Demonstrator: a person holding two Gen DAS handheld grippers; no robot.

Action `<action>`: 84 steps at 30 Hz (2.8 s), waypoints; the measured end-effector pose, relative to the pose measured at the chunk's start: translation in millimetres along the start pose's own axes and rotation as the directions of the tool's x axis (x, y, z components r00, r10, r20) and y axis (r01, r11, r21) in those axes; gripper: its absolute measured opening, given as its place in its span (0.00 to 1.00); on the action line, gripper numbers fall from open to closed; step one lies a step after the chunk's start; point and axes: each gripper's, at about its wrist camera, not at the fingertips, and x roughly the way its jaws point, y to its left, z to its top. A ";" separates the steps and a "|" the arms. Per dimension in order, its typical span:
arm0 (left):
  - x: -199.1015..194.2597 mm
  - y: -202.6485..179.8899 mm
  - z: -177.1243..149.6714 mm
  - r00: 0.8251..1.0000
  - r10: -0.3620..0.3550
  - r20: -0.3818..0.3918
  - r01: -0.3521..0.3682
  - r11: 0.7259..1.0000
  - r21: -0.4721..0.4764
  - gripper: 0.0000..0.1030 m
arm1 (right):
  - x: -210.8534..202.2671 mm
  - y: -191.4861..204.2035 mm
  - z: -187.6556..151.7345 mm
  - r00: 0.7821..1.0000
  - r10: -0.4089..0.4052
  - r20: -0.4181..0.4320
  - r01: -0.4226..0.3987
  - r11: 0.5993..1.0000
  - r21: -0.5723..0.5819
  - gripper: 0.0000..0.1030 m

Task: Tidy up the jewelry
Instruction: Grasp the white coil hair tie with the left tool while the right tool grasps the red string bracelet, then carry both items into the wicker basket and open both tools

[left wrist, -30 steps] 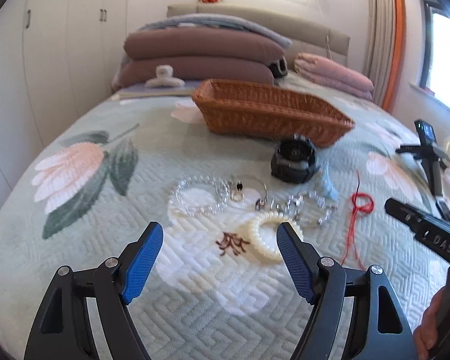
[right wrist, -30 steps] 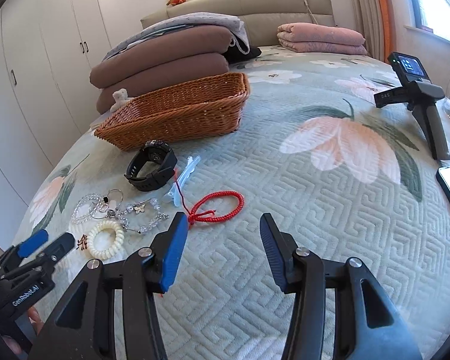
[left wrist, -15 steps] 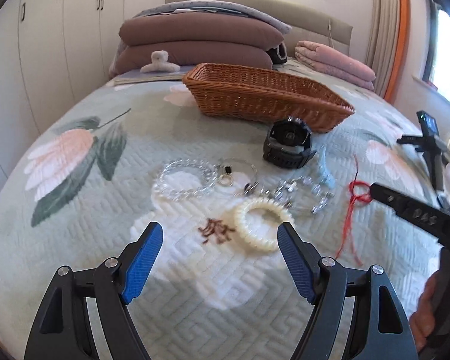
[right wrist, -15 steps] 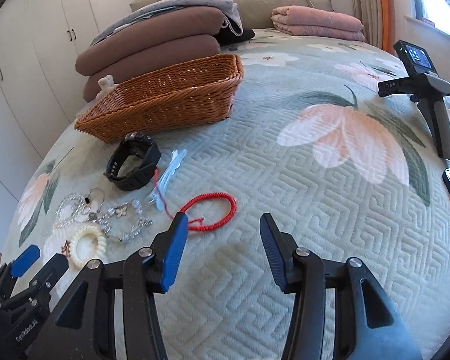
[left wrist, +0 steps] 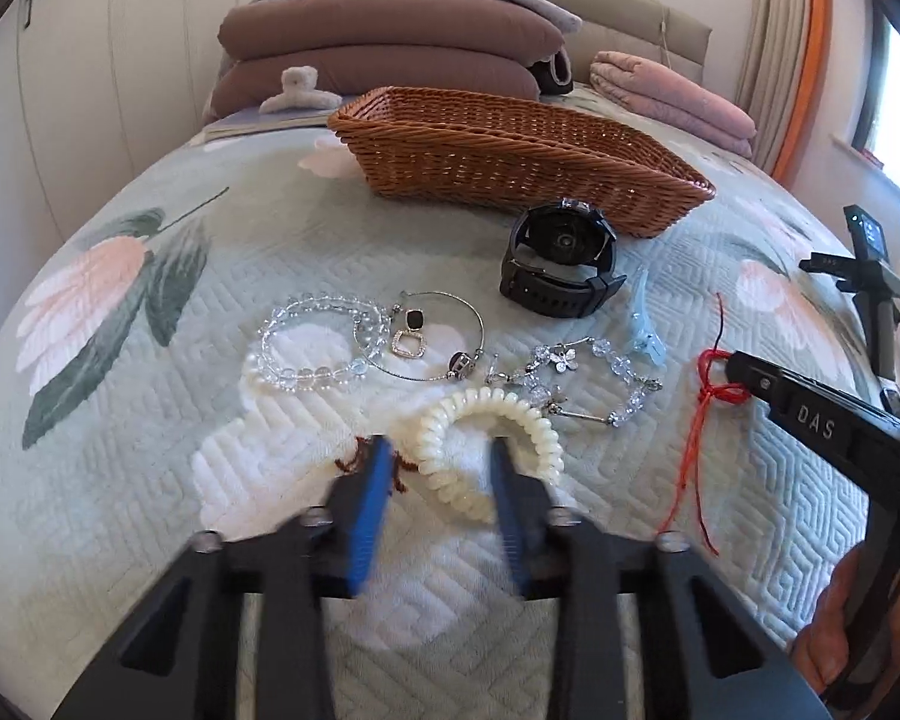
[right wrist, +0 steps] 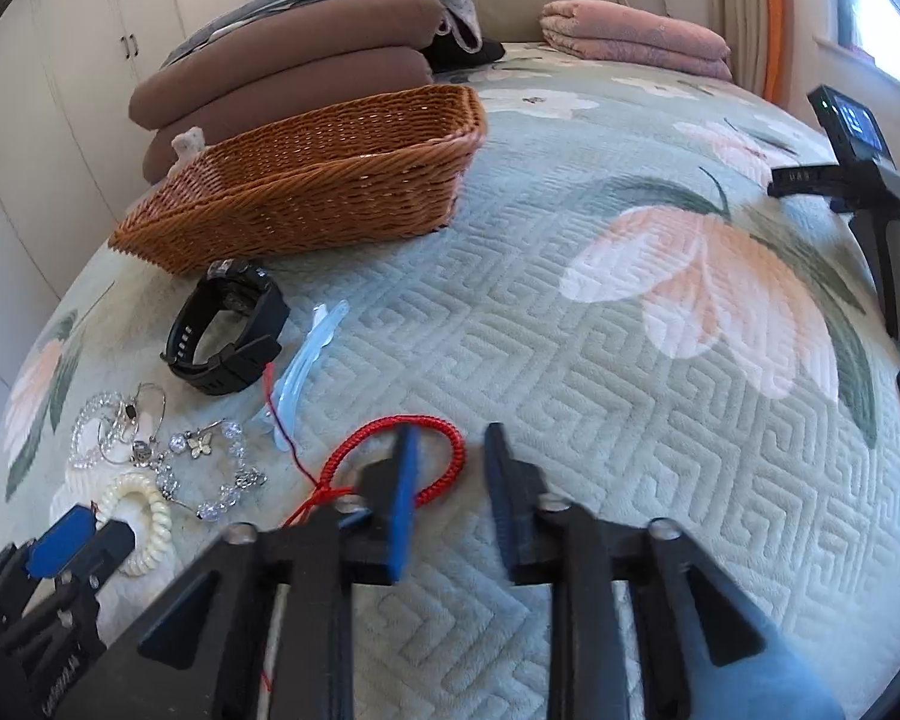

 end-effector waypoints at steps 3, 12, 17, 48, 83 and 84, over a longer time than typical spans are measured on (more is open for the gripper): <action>-1.6 -2.5 -1.6 1.000 -0.005 0.005 0.005 1.000 0.017 0.11 | -1.7 2.1 -1.0 1.000 -0.023 0.008 0.023 1.000 -0.005 0.06; -20.1 0.8 -0.8 0.993 -0.101 0.064 0.100 0.995 0.027 0.10 | -31.8 -1.3 -4.7 0.993 0.001 0.121 -0.003 1.000 0.015 0.05; -39.3 5.0 14.3 0.984 -0.130 0.120 0.129 0.991 0.021 0.10 | -51.4 -4.1 2.2 0.986 0.036 0.164 -0.041 0.999 0.032 0.06; 65.3 -23.1 233.2 0.958 -0.207 0.200 0.178 0.972 0.152 0.10 | 58.7 30.6 207.9 0.992 0.109 0.070 -0.110 0.994 0.017 0.05; 88.8 -7.0 212.8 0.944 -0.254 0.213 0.241 0.967 0.081 0.66 | 95.0 16.5 188.3 0.987 0.155 0.039 -0.157 0.986 0.055 0.25; 81.2 -6.0 213.8 0.938 -0.257 0.234 0.243 0.966 0.087 0.66 | 88.6 15.4 185.8 0.984 0.168 0.062 -0.171 0.984 0.057 0.36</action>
